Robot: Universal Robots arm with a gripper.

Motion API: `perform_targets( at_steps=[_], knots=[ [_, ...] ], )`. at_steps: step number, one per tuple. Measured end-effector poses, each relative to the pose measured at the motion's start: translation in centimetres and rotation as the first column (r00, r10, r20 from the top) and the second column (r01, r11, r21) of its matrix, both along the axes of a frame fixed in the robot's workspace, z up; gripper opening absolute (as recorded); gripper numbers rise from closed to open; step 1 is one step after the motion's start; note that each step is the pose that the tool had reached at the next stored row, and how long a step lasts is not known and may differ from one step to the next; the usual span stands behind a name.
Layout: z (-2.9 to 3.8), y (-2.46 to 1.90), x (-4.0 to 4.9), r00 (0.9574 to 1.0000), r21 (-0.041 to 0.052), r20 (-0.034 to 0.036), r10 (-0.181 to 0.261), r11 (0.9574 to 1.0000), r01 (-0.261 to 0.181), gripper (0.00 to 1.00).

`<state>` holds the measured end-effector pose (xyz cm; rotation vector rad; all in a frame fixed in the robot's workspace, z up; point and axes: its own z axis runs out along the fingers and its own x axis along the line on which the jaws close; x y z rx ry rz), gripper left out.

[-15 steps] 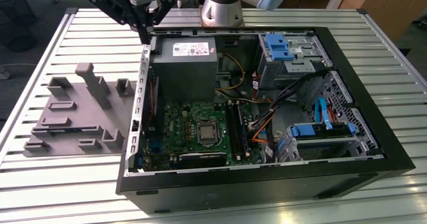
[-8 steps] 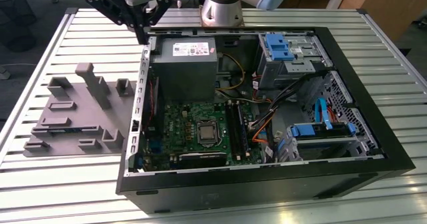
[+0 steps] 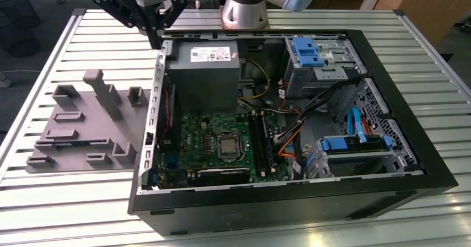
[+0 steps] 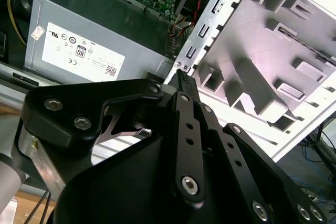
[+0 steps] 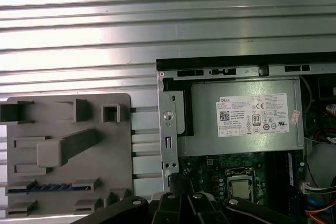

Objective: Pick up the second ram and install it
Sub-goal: 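Reach for the second ram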

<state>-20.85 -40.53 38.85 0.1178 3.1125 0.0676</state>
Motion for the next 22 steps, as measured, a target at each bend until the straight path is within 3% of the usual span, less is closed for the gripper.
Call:
perform_targets(
  at_steps=[22],
  knots=[
    [-0.02, 0.0, -1.28, 1.0, 0.0, 0.0, 0.0, 1.0, 0.0, 0.11]
  ],
)
